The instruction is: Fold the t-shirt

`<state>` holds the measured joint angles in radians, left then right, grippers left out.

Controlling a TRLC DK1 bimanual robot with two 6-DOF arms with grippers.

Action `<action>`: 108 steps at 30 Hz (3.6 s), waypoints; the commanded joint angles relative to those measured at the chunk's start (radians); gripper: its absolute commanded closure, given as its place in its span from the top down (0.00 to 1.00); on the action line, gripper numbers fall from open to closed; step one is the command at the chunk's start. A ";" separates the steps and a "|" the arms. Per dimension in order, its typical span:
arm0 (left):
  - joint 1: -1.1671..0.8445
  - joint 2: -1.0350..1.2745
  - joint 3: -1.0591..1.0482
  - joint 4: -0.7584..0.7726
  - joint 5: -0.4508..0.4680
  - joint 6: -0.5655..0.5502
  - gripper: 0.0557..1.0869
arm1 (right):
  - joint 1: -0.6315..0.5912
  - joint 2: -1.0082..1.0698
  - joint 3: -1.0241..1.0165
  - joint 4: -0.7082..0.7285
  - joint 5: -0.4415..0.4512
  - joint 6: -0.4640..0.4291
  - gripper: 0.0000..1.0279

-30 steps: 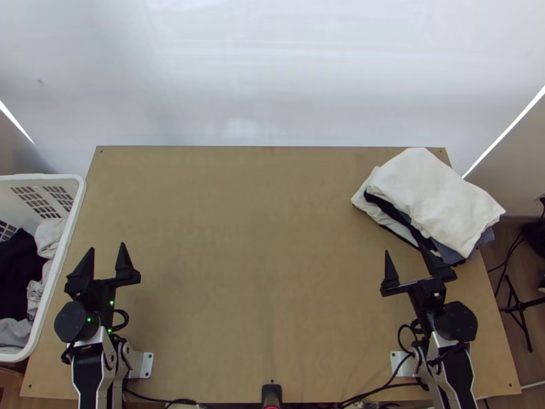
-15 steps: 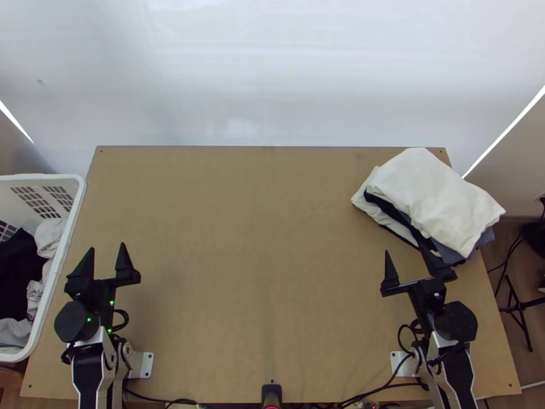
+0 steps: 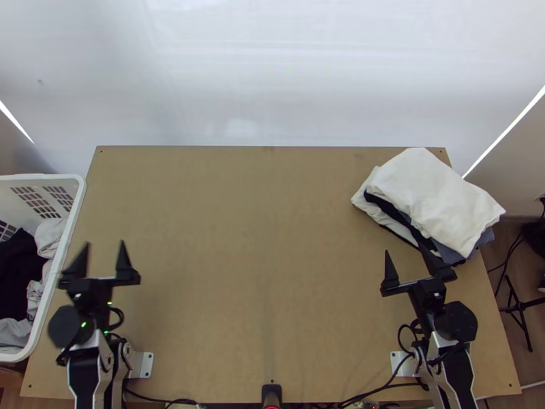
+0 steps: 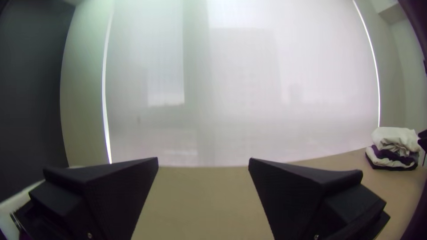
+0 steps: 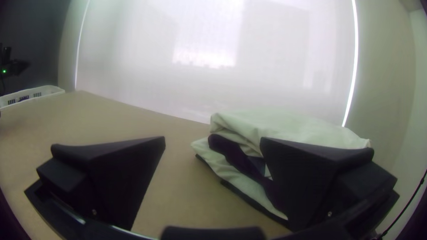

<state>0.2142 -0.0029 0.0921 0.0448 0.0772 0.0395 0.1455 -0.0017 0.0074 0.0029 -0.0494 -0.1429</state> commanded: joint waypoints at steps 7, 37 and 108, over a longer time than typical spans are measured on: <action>0.109 0.084 0.310 0.072 -0.025 0.145 0.95 | 0.000 0.000 0.000 0.000 0.000 0.000 0.96; 0.844 1.733 1.532 -0.714 -0.313 0.111 0.95 | 0.000 0.000 0.000 0.000 0.000 0.000 0.96; -1.270 1.020 0.656 -0.688 -0.205 -0.096 0.04 | 0.000 0.000 0.000 0.000 0.000 0.000 0.96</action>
<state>-0.6117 1.1019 1.0824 -0.7212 -0.0563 0.0376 0.1444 -0.0013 0.0074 0.0029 -0.0494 -0.1429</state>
